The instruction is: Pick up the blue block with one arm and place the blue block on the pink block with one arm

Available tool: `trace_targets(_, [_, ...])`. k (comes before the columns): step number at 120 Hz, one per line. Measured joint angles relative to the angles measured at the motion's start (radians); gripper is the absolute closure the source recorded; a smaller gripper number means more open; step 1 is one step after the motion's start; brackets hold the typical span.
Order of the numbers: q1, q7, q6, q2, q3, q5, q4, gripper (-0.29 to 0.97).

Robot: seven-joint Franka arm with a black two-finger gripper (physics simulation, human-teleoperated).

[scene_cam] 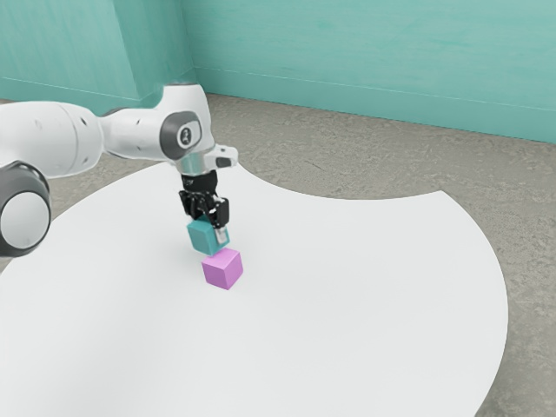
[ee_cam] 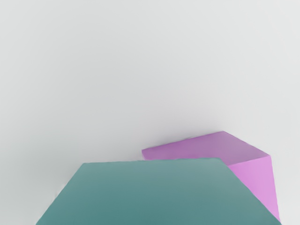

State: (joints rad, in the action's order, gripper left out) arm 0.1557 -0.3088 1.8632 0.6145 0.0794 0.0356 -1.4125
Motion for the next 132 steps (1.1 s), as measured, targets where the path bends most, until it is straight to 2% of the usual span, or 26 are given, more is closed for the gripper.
trace_targets(38, [-0.012,0.037,0.007,-0.054,0.021,-0.002,-0.079,0.33])
trace_targets(132, [-0.025,0.187,0.010,-0.067,0.047,-0.024,-0.105,0.34])
